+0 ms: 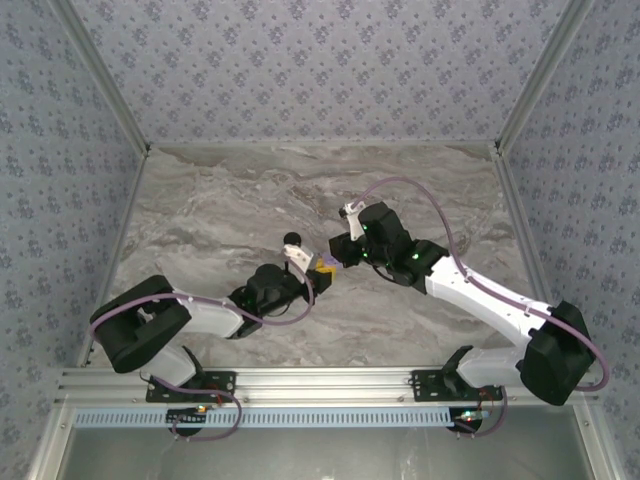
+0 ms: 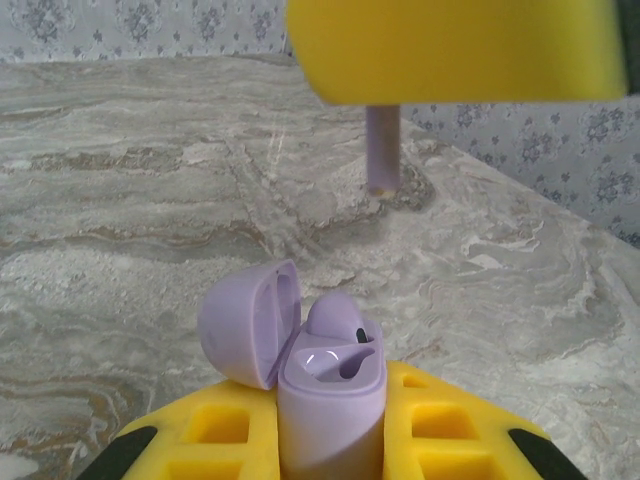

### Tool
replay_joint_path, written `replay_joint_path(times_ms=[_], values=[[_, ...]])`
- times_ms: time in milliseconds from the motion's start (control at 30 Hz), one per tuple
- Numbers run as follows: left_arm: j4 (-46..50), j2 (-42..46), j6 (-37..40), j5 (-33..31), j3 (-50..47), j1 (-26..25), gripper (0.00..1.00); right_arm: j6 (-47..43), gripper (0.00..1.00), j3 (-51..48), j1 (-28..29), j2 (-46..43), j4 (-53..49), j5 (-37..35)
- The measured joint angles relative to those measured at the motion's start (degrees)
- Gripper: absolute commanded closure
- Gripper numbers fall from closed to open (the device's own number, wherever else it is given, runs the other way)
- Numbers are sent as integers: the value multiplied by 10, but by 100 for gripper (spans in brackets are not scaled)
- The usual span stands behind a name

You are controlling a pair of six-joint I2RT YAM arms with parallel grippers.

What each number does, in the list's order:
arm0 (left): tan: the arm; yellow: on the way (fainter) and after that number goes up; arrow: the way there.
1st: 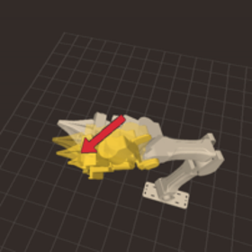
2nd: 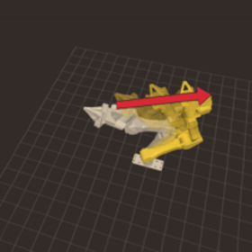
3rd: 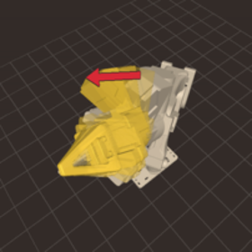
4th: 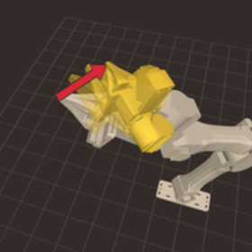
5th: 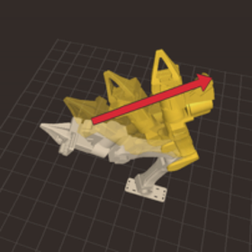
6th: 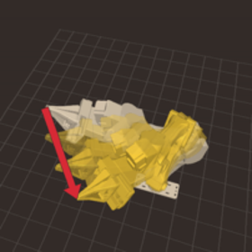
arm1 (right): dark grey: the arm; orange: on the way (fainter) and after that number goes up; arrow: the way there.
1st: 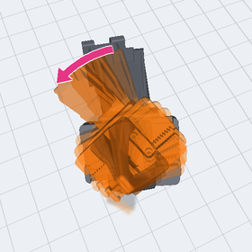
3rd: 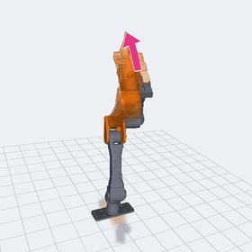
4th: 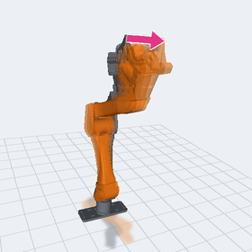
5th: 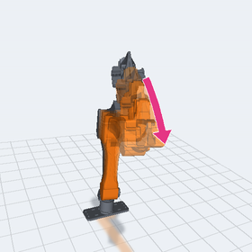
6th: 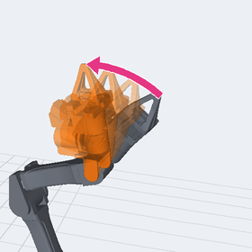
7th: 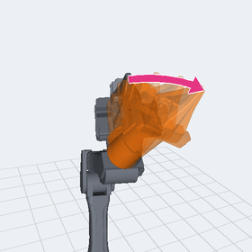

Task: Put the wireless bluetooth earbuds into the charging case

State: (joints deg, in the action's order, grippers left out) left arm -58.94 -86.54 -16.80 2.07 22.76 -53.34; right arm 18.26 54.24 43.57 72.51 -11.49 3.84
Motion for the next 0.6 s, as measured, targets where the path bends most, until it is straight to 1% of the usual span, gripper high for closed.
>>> replay_joint_path(times_ms=[267,600], values=[[-15,-2,-3,-2,26,0,84,-3,80,0,5,-2,11,-3],[-17,-2,-5,-10,29,0,84,-4,80,0,6,-7,10,-16]])
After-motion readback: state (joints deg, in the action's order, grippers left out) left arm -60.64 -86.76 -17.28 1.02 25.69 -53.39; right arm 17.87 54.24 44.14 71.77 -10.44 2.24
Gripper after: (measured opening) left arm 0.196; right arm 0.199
